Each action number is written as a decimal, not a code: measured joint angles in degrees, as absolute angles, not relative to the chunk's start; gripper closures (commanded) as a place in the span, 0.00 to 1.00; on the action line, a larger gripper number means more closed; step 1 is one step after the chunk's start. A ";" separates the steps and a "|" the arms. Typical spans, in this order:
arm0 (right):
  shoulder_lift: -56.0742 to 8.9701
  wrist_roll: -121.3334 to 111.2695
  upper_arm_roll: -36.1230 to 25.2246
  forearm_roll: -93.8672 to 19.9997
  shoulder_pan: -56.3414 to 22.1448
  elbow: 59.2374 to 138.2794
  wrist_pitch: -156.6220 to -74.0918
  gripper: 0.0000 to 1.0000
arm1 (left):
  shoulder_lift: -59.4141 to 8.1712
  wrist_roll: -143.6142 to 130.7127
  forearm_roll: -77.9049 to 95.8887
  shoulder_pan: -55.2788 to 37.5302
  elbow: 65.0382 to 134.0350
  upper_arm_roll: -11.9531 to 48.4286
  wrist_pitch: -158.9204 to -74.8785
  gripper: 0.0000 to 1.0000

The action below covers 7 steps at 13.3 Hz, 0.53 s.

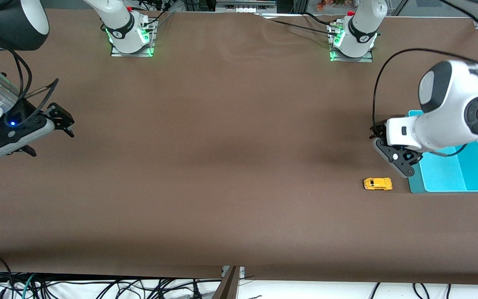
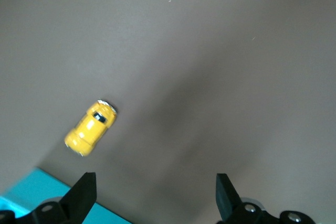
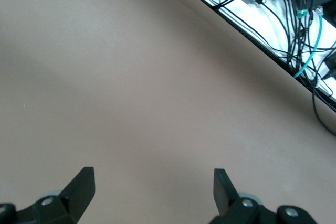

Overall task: Wind and store yellow beetle car
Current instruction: 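Lower the left gripper onto the car while the right gripper withdraws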

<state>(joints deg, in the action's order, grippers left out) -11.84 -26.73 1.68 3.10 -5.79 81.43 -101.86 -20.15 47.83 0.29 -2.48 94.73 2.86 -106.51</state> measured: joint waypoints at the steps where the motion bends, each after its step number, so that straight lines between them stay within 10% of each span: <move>1: -11.57 -24.10 1.66 3.10 -5.65 81.51 -100.83 0.00 | -22.61 53.63 -1.89 -1.82 94.76 2.86 -109.73 0.00; 7: -8.64 -6.19 1.61 3.10 -5.23 81.85 -90.92 0.00 | -33.87 78.90 -5.57 2.70 94.73 2.74 -127.13 0.00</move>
